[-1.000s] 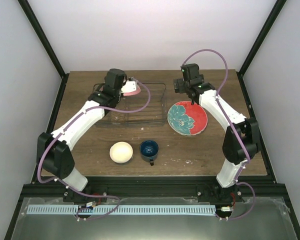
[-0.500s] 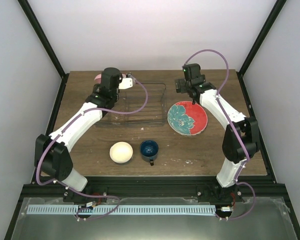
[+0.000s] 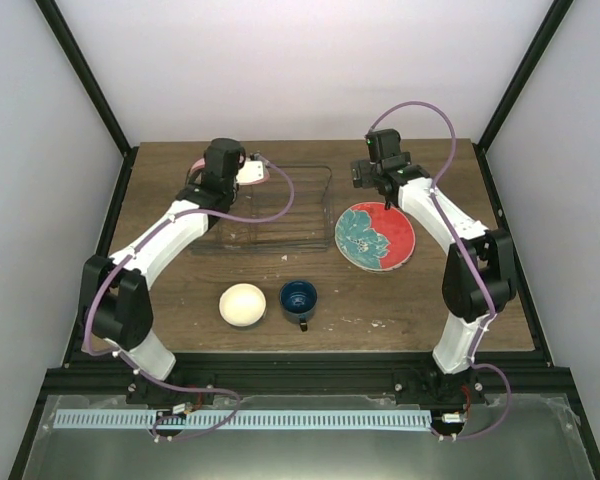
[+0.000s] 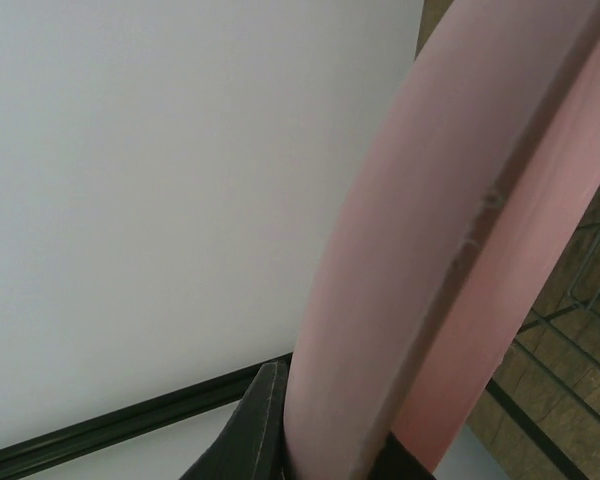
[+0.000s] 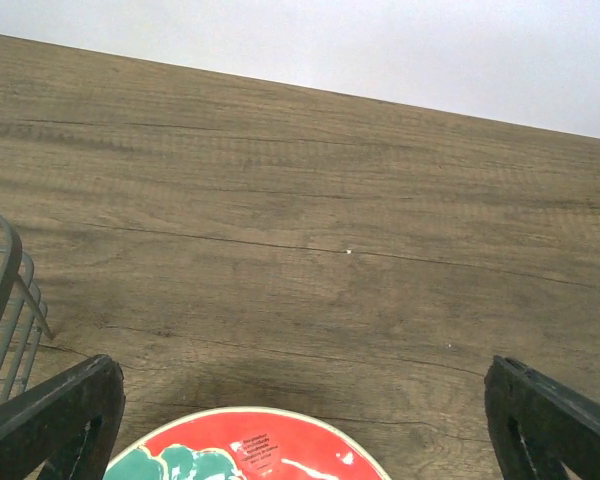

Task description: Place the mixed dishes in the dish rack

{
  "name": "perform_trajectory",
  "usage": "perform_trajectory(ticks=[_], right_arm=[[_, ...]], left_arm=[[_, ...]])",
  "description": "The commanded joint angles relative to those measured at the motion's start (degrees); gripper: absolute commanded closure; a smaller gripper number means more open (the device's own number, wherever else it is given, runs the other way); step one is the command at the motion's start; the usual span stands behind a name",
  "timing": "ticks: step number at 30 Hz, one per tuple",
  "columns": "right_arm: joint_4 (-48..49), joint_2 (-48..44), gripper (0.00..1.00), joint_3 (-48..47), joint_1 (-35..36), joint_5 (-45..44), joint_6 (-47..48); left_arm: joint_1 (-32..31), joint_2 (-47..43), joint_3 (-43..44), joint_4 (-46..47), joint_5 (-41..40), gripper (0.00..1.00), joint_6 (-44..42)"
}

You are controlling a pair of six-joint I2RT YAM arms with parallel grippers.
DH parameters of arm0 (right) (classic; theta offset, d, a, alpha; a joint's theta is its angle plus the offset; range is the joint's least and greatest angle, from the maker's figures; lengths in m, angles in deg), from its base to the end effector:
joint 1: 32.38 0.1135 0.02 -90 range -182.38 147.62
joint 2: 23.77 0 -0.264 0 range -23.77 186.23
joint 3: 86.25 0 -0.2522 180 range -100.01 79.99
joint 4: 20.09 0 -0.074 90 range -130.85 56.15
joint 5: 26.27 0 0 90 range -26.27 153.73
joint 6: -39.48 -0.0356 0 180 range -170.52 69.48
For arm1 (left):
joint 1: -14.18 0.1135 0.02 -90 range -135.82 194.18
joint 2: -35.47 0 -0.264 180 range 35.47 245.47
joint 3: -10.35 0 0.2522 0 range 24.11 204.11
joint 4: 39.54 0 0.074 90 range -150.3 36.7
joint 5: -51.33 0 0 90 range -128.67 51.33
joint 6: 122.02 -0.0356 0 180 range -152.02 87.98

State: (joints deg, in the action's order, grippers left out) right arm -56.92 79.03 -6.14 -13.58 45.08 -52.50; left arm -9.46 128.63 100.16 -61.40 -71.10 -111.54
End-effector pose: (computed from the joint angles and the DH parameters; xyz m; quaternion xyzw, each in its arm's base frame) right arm 0.3948 0.1224 0.2893 -0.0626 0.8938 -0.0687 0.4386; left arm 0.3562 -0.1351 0.3180 0.5423 0.6211 0.4493 0.3440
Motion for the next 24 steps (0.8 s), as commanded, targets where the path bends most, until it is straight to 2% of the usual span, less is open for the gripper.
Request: perform_trajectory(ticks=[1, 19, 21, 24], right_arm=[[0.1, 1.0, 0.00, -1.3, -0.6, 0.0, 0.4], [-1.4, 3.0, 0.00, -2.8, -0.6, 0.8, 0.6], [-1.5, 3.1, 0.00, -2.9, -0.7, 0.9, 0.6], [-1.7, 3.1, 0.00, -2.9, -0.7, 1.0, 0.5]], left_arm=[[0.7, 0.5, 0.0, 1.5, 1.3, 1.00, 1.8], [1.3, 2.2, -4.1, 2.1, 3.1, 1.00, 6.6], [1.3, 2.6, -3.9, 1.8, 3.1, 0.90, 6.9], [1.3, 2.9, -3.8, 1.2, 3.1, 0.82, 8.0]])
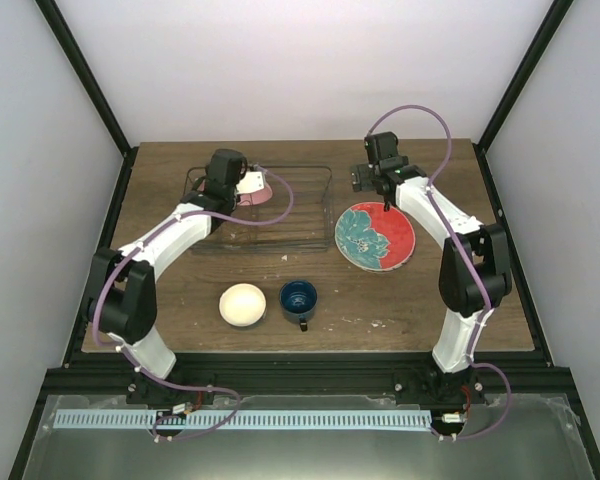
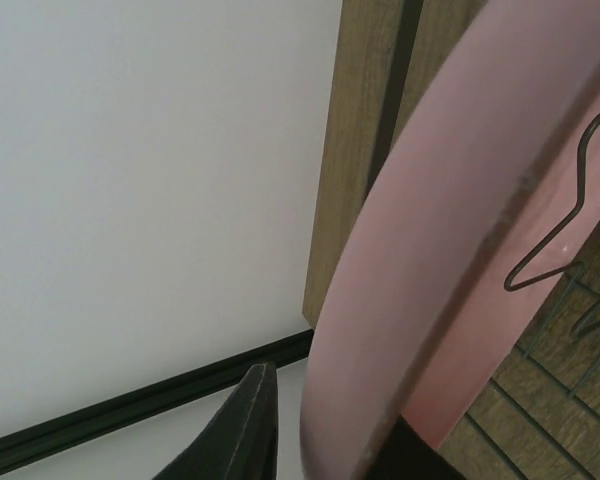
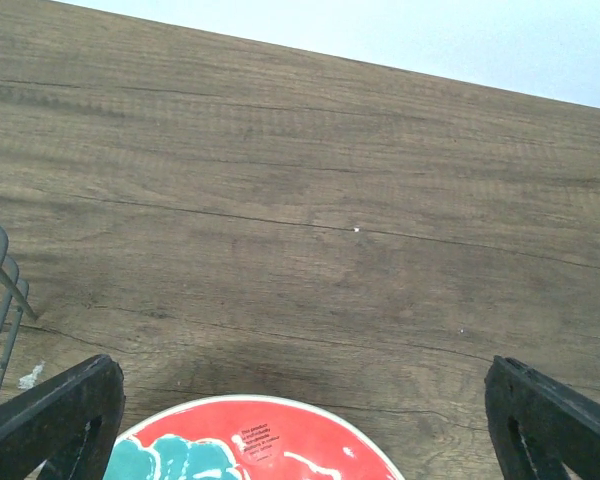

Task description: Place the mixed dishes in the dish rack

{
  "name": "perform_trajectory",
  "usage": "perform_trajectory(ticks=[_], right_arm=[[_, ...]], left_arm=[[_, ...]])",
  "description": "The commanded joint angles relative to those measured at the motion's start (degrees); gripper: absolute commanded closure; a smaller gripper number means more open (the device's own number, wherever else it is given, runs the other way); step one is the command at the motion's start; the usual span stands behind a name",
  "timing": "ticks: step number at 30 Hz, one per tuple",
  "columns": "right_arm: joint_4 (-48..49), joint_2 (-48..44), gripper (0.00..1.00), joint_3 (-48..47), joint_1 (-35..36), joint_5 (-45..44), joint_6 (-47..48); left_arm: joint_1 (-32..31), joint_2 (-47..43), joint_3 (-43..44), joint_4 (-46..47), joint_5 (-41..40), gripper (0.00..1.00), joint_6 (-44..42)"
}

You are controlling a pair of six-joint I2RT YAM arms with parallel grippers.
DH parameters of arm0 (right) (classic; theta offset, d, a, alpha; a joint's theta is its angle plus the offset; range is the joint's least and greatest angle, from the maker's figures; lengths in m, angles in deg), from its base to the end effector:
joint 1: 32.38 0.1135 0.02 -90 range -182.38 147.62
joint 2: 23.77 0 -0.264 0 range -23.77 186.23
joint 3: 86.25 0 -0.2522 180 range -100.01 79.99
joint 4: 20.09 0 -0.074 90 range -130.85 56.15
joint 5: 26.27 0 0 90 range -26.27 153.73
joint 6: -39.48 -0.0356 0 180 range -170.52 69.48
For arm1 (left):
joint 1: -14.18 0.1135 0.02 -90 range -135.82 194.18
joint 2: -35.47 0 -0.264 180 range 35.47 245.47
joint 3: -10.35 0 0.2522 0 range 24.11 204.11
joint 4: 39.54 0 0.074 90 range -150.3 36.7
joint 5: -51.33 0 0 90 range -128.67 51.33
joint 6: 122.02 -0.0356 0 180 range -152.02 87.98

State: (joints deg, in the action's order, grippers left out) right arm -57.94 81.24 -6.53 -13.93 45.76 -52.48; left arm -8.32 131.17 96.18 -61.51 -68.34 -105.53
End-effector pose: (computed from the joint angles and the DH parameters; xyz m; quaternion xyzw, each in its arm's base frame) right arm 0.4011 0.1222 0.2747 -0.0675 0.9040 -0.0704 0.4162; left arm 0.3614 -0.1306 0.2776 0.5446 0.6577 0.4043 0.3277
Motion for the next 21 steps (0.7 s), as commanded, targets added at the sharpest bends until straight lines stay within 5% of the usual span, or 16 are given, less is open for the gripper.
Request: perform_trajectory(ticks=[1, 4, 8, 14, 21], right_arm=[[-0.7, 1.0, 0.00, -2.5, -0.3, 0.3, 0.5], [-0.7, 1.0, 0.00, -2.5, -0.4, 0.4, 0.6], [-0.8, 1.1, 0.00, -2.6, -0.4, 0.6, 0.7], [-1.3, 1.1, 0.00, -2.9, -0.4, 0.8, 1.0], [-3.3, 1.2, 0.00, -2.6, -1.5, 3.1, -0.3]], left_arm=[[0.1, 0.4, 0.1, 1.1, 0.3, 0.80, 2.2], [0.1, 0.7, -0.2, 0.7, 0.3, 0.73, 2.7], [0.1, 0.7, -0.5, 0.8, -0.4, 0.52, 3.1], [0.1, -0.7, 1.5, -1.2, -1.2, 0.01, 3.5], [-0.5, -5.0, 3.3, -8.9, -0.3, 0.00, 9.2]])
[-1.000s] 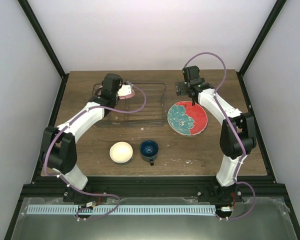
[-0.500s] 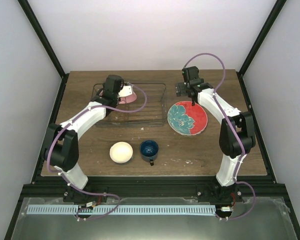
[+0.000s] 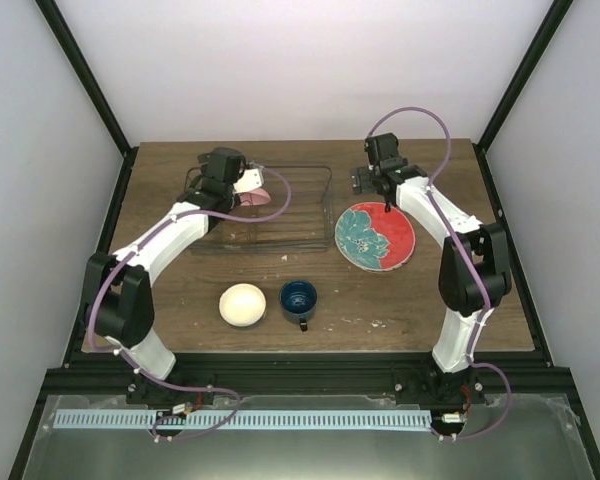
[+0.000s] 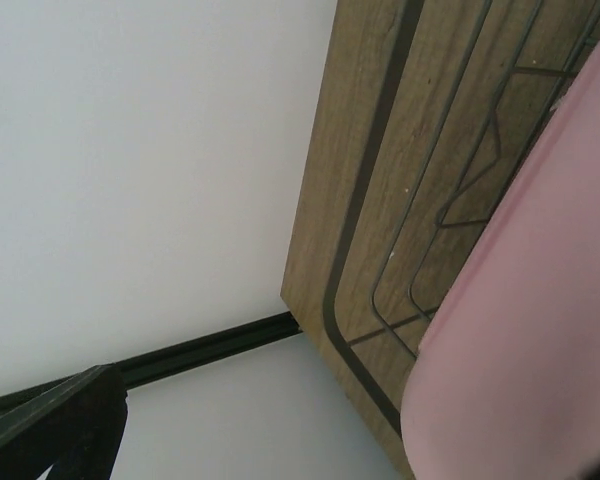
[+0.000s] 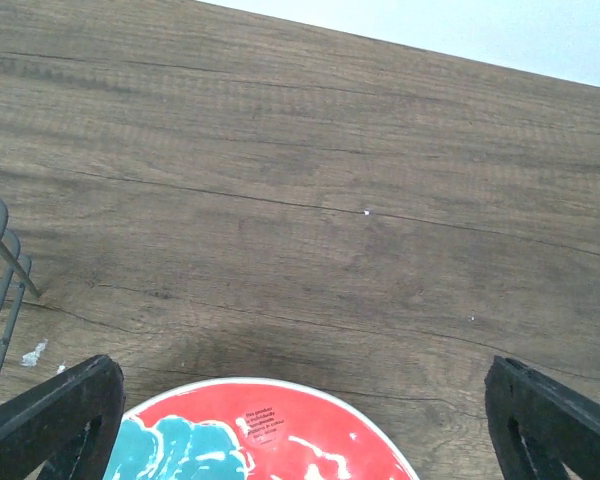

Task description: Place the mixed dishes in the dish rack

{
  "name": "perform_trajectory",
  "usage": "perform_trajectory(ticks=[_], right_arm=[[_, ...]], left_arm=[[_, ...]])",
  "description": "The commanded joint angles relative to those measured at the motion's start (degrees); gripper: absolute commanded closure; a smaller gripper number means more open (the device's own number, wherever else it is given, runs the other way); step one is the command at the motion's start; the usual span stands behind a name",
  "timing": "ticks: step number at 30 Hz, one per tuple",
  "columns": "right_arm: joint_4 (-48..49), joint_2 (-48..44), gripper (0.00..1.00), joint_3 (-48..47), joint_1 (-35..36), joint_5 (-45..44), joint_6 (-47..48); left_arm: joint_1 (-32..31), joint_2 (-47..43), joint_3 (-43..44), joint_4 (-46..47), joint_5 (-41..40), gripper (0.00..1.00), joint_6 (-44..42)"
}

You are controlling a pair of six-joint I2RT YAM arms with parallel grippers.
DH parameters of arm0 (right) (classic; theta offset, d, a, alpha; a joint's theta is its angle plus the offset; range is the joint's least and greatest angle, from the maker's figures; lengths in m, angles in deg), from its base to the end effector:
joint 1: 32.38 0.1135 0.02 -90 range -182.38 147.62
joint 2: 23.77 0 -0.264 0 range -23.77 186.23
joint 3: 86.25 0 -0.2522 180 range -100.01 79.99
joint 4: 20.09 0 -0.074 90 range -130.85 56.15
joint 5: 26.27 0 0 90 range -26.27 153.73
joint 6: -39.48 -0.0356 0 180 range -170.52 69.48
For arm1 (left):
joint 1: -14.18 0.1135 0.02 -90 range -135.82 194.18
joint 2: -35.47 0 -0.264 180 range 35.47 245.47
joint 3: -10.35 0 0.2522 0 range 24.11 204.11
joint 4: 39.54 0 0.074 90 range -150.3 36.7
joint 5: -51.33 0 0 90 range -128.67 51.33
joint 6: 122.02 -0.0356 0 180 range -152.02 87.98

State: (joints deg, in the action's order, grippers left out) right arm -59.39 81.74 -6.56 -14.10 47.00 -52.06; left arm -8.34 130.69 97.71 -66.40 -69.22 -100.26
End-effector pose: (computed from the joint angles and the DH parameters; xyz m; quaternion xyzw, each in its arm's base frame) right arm 0.4009 0.1216 0.2693 -0.0772 0.9109 -0.0663 0.4000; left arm 0.3578 -0.1288 0.2823 0.5224 0.6873 0.3889 0.3217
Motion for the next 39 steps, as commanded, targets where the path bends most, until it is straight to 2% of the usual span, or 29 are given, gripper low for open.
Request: perform_trajectory(ticks=[1, 7, 10, 15, 20, 25, 31, 35, 38, 39], right_arm=[[-2.2, 0.6, 0.00, -2.7, -1.7, 2.7, -1.0], [-3.4, -0.5, 0.00, -2.5, -5.0, 7.7, -4.4], [-4.6, -0.9, 0.00, -2.2, -7.2, 7.9, -4.6], [-7.1, -2.7, 0.00, -1.1, -10.8, 10.5, -5.6], [-8.3, -6.0, 0.04, 3.1, -13.5, 16.4, -7.7], [-10.2, -9.1, 0.04, 7.5, -14.7, 17.5, -9.6], [-8.5, -16.5, 0.08, 17.3, -19.8, 26.8, -14.8], [-8.5, -18.8, 0.11, 21.8, -20.9, 27.6, -15.9], [-7.6, -19.5, 0.18, 24.5, -20.9, 28.8, -16.5], [-6.8, -19.9, 0.23, 25.7, -20.9, 29.3, -16.8]], left_arm=[[-0.6, -5.3, 1.7, -4.2, 0.6, 0.00, 4.7], [-1.4, -9.8, 2.7, -1.7, 0.3, 0.00, 9.1], [-1.7, -11.5, 6.9, -1.3, 1.9, 0.00, 15.1], [-1.8, -8.7, 21.1, -13.0, 15.0, 0.00, 34.6], [-2.1, -2.6, 30.6, -17.7, 24.5, 0.00, 44.9], [-2.2, 1.4, 33.6, -17.9, 28.7, 0.00, 48.9], [-1.1, 3.2, 33.0, -16.1, 32.1, 0.00, 52.8], [1.2, 4.5, 33.3, -15.5, 37.0, 0.00, 57.9], [1.9, 6.2, 34.1, -16.0, 39.3, 0.00, 60.8], [2.0, 6.9, 34.6, -16.7, 39.6, 0.00, 61.4]])
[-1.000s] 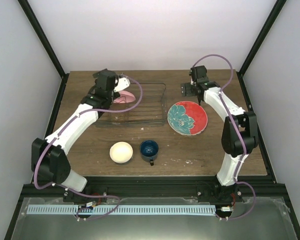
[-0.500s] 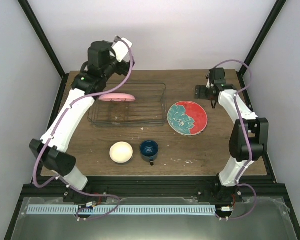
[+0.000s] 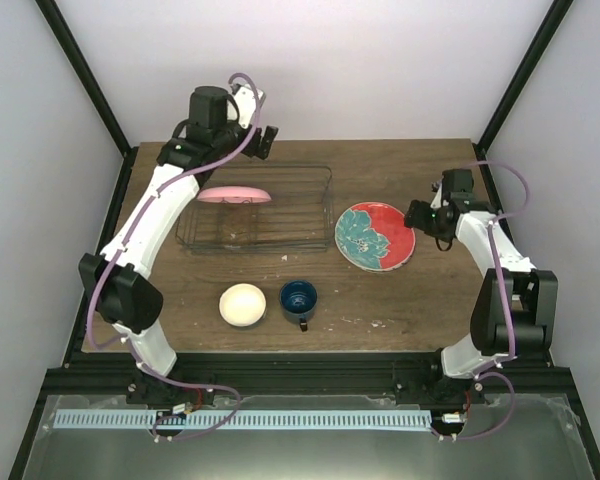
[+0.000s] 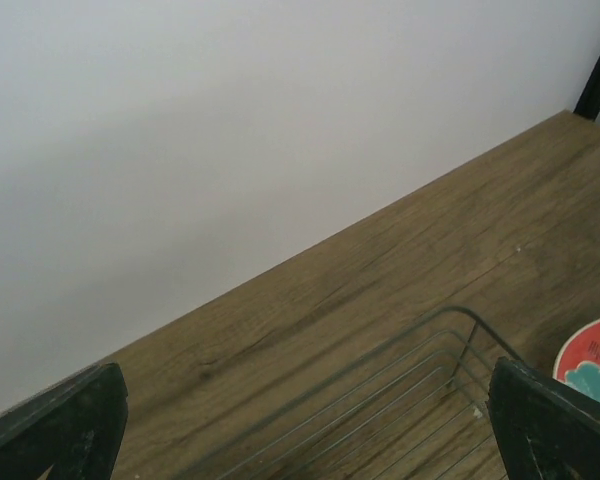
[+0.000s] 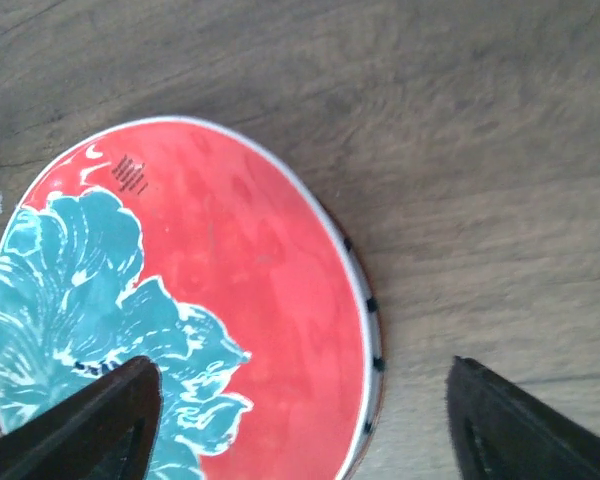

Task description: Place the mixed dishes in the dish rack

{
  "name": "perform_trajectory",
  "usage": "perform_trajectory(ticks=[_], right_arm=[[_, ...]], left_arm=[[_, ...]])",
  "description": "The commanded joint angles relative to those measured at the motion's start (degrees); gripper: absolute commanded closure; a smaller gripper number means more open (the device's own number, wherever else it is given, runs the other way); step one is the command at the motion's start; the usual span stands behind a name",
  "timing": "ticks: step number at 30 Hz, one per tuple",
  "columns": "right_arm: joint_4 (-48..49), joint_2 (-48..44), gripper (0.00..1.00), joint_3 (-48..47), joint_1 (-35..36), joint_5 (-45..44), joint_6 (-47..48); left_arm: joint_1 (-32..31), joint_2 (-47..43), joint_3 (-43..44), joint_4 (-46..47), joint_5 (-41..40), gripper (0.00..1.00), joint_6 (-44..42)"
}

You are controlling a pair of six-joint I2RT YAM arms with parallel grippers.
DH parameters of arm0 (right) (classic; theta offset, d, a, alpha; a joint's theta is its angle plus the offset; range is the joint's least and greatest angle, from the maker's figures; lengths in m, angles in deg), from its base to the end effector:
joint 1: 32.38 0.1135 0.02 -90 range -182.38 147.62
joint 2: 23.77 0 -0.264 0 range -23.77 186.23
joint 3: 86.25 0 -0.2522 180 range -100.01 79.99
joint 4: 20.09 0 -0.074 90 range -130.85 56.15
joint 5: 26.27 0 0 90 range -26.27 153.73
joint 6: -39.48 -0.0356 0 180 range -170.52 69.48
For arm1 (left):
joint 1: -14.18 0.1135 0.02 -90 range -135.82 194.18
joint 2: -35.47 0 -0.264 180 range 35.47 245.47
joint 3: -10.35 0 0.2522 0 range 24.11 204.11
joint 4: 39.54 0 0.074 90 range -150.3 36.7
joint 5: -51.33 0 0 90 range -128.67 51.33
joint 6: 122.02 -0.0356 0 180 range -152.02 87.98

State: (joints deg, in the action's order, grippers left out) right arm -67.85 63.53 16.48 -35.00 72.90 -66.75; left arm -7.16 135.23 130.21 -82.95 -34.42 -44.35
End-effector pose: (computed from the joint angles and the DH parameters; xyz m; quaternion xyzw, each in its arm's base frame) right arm 0.3140 -0.0087 0.2409 0.1350 0.9484 0.1090 0.2655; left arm 0.3736 -0.1488 0.4170 0.2613 0.7931 -0.0740 0.5452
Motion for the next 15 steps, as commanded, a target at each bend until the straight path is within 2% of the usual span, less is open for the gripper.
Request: perform_trajectory(ticks=[1, 6, 15], right_arm=[[2.4, -1.9, 0.26, 3.8, 0.0, 4.0, -2.4], [5.3, -2.2, 0.43, 8.2, -0.1, 6.0, -3.5], [9.7, -1.6, 0.43, 13.3, -0.1, 7.2, -4.1]], left_arm=[[0.8, 3.0, 2.7, -1.1, 5.3, 0.00, 6.0], [0.8, 4.1, 2.8, -2.2, 7.5, 0.00, 7.2], [0.8, 4.4, 3.1, -3.2, 7.4, 0.00, 6.4]])
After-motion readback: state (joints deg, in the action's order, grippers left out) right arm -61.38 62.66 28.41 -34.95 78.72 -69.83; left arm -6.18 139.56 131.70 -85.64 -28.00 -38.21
